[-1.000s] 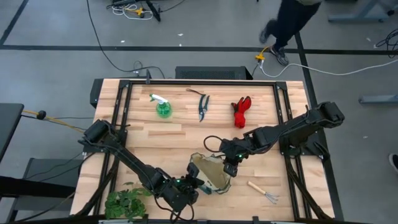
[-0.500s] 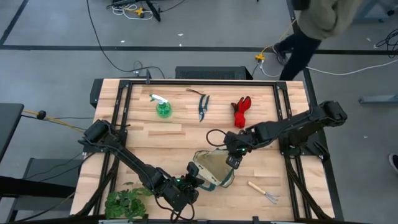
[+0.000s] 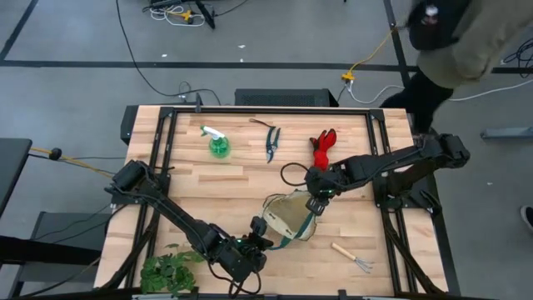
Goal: Pick & Place Garden tools in Gardening bag
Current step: Prepare the green gardening bag, then put the red gloves into the green gardening bag
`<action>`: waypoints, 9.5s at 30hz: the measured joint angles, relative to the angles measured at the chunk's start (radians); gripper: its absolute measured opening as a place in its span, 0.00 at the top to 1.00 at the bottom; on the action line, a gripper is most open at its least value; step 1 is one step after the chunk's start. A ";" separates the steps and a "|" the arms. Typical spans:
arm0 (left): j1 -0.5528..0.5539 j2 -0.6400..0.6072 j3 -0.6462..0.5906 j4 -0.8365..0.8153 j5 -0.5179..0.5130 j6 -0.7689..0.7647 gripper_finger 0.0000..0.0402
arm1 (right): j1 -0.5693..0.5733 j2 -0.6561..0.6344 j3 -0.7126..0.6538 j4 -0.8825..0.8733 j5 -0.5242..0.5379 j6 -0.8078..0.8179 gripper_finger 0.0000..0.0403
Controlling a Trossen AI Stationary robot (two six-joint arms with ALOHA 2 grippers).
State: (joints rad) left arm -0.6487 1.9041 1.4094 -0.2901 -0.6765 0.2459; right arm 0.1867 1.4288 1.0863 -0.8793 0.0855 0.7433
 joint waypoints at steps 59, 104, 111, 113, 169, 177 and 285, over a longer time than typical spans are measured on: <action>-0.001 0.000 0.000 0.009 -0.184 0.022 0.40 | -0.042 -0.002 0.000 -0.022 -0.032 -0.070 0.92; -0.002 0.000 0.000 0.008 -0.221 0.035 0.41 | -0.162 -0.159 0.000 0.042 -0.244 -0.129 0.55; -0.002 0.000 0.000 0.008 -0.242 0.035 0.41 | -0.224 -0.215 0.000 0.011 -0.159 -0.202 0.55; -0.002 0.000 0.000 0.008 -0.258 0.035 0.41 | -0.241 -0.217 0.000 0.008 -0.127 -0.226 0.55; 0.012 0.000 0.000 0.008 -0.262 0.037 0.41 | -0.690 0.154 0.000 -0.071 0.082 -0.119 0.22; 0.012 0.000 0.000 0.008 -0.262 0.037 0.41 | -0.687 0.159 0.000 -0.040 0.080 0.006 0.22; 0.019 0.000 0.000 0.010 -0.266 0.024 0.41 | -0.180 -0.367 -0.282 0.593 0.001 -0.069 0.87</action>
State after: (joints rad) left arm -0.6300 1.9041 1.4094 -0.2806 -0.9424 0.2697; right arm 0.0065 1.0622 0.8043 -0.2859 0.0868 0.6744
